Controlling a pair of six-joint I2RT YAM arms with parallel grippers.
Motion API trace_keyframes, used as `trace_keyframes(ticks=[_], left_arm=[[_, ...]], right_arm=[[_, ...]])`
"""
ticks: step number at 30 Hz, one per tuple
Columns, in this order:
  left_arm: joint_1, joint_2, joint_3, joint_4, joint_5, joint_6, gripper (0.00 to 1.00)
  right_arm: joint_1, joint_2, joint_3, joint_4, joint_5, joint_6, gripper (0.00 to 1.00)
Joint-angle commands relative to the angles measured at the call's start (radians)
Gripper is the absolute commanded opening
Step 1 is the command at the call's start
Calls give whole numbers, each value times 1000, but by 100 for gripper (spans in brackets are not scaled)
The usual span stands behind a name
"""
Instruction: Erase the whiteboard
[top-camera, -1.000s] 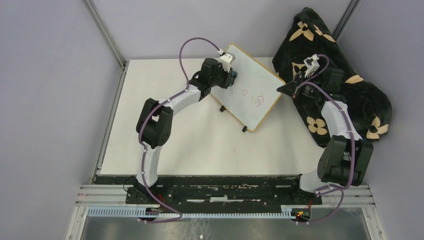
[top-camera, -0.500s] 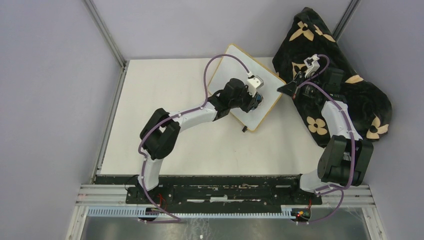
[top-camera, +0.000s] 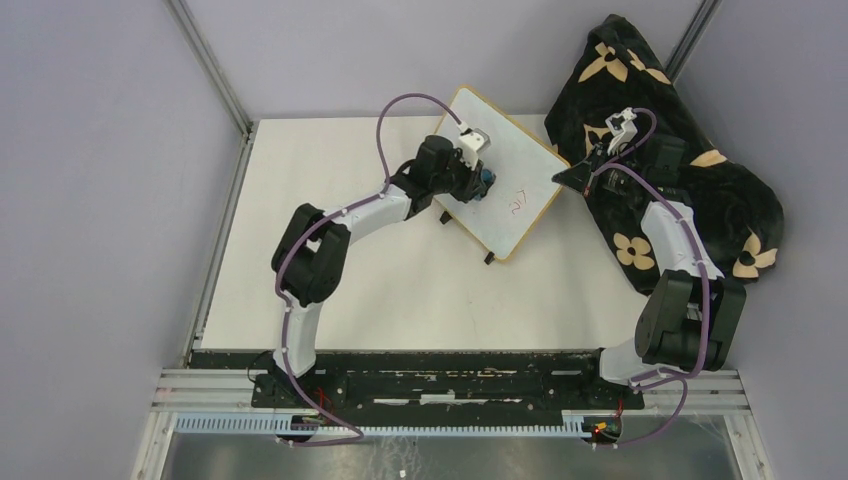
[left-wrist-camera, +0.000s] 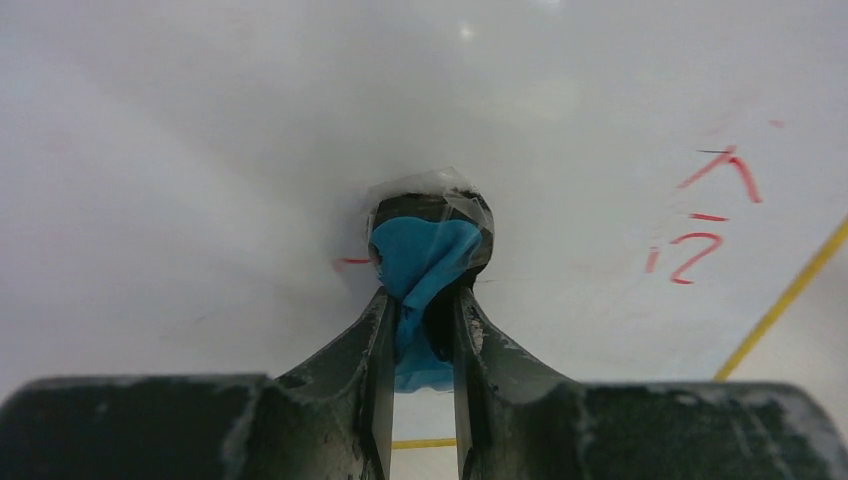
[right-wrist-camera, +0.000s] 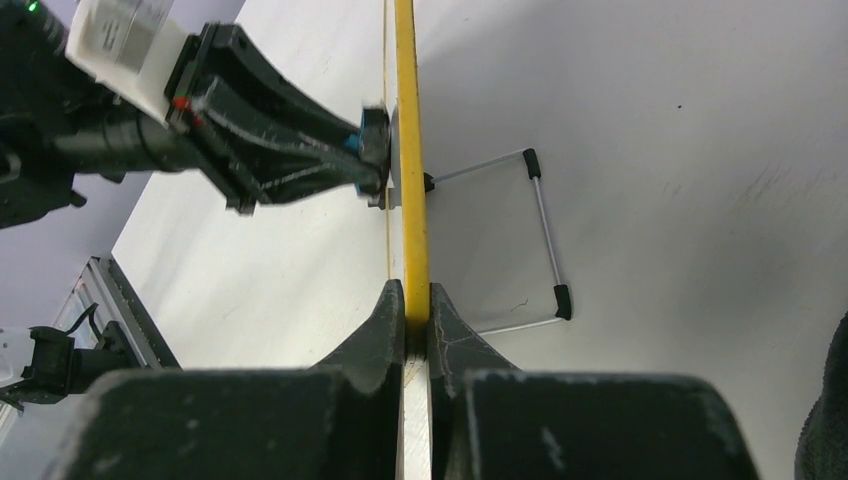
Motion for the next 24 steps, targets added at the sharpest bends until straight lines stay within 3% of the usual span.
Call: trace_keyframes(ticks=[1,9,24], left_arm=[[100,67,37,-7,-100,52,3],[59,57,43,-13,-72,34,3],[-212,-30,-3,-25,-56,5,3]], right_arm=[[30,16,-9,-83,-43,-78,1],[33,20,-9,-84,-39,-78,1],[37,14,-10,-94,-35,-84,1]])
